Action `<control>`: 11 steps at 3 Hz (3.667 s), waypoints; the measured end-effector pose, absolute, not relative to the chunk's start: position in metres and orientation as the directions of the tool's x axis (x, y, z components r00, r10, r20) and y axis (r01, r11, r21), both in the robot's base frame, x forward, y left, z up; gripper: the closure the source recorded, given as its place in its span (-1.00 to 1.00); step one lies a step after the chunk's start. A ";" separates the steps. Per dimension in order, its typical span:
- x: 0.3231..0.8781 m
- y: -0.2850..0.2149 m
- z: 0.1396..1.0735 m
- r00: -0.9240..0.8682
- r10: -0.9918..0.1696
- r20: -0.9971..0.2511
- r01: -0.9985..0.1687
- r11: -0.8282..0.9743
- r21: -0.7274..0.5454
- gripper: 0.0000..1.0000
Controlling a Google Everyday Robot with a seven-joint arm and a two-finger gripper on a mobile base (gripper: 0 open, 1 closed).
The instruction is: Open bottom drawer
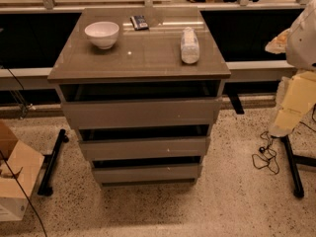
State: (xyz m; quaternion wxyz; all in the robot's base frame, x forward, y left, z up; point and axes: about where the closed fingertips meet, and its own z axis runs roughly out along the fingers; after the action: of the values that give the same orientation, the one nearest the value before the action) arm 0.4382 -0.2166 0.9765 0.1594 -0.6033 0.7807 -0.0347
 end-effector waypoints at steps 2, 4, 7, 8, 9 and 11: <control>0.446 -0.199 0.936 -0.207 -0.938 -0.278 -0.937 0.272 -0.220 -1.00; 0.473 -0.162 0.822 -0.216 -0.853 -0.476 -0.947 0.303 -0.112 -1.00; 0.507 -0.143 0.707 -0.287 -0.761 -0.582 -0.947 0.318 0.052 -1.00; 0.502 -0.135 0.698 -0.313 -0.775 -0.549 -0.938 0.342 0.051 -1.00; 0.511 -0.105 0.651 -0.317 -0.734 -0.600 -0.934 0.353 0.061 -1.00; 0.538 -0.083 0.559 -0.333 -0.657 -0.677 -0.921 0.380 0.084 -1.00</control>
Offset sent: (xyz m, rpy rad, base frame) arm 0.0222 0.0390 -0.0936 0.1812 0.0152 0.0395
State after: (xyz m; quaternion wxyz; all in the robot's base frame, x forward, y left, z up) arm 0.5379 -0.0833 0.5591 0.2810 -0.5045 0.7818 0.2351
